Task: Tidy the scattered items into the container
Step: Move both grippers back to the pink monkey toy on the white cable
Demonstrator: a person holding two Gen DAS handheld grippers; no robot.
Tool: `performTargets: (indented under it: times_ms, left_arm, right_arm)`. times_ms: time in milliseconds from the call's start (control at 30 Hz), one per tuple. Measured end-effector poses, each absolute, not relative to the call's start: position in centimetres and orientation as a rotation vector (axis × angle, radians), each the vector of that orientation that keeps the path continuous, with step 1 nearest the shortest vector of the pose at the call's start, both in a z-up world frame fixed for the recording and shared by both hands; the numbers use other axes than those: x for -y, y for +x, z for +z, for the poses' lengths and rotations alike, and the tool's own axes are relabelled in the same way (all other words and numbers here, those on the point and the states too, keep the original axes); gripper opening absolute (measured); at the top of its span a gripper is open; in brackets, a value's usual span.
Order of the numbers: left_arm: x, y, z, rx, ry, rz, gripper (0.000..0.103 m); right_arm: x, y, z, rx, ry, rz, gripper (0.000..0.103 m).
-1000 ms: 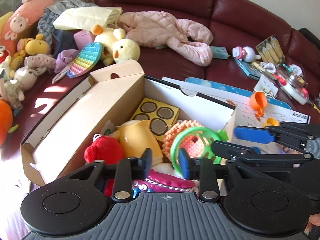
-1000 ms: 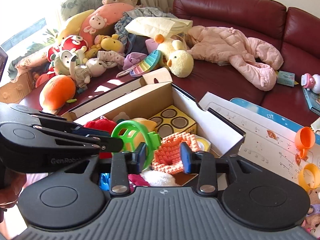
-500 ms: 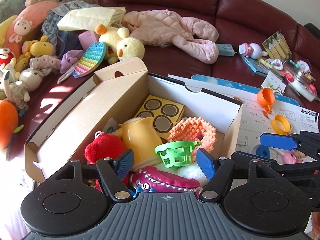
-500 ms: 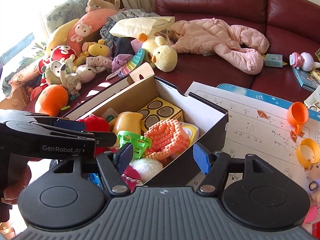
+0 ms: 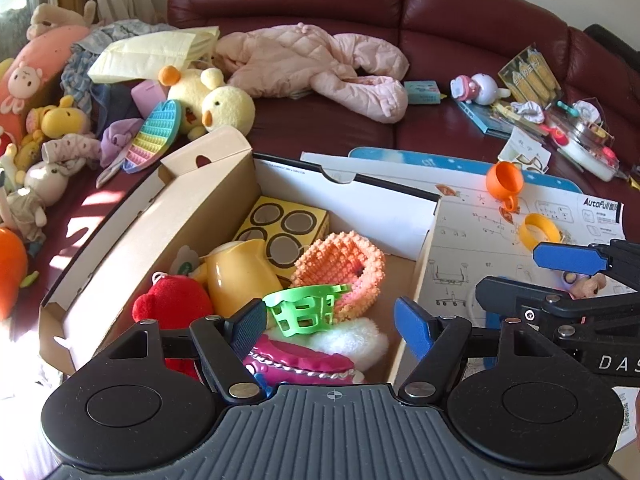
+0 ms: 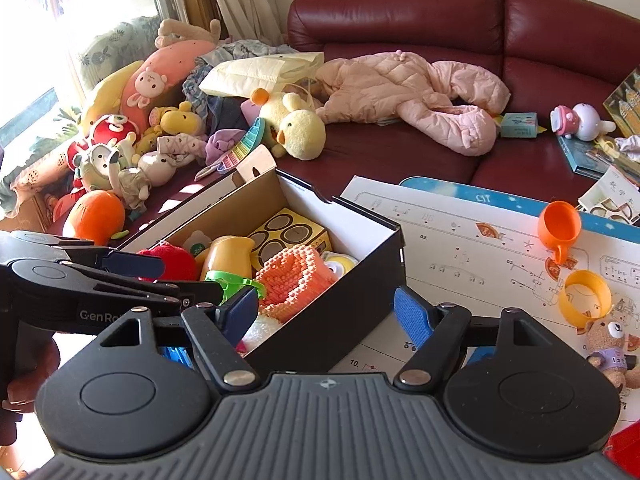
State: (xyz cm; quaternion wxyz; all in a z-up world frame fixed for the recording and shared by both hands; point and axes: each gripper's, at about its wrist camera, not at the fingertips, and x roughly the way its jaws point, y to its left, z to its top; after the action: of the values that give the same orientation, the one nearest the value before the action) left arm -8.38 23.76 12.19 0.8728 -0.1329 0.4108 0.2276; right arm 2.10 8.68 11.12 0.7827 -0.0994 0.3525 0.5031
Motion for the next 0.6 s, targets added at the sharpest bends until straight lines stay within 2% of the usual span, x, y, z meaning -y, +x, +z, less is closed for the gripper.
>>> performTargets:
  times_ms: [233,600]
  left_arm:
    - [-19.8,-6.7,12.1,-0.872,-0.227,0.386,0.082]
    - [-14.0,-3.9,8.4,-0.994,-0.165,0.265,0.082]
  right_arm:
    - [-4.2,4.7,10.9,-0.77,-0.166,0.975,0.079]
    - [1.9,6.8,7.8,-0.849,-0.084,0.834,0.08]
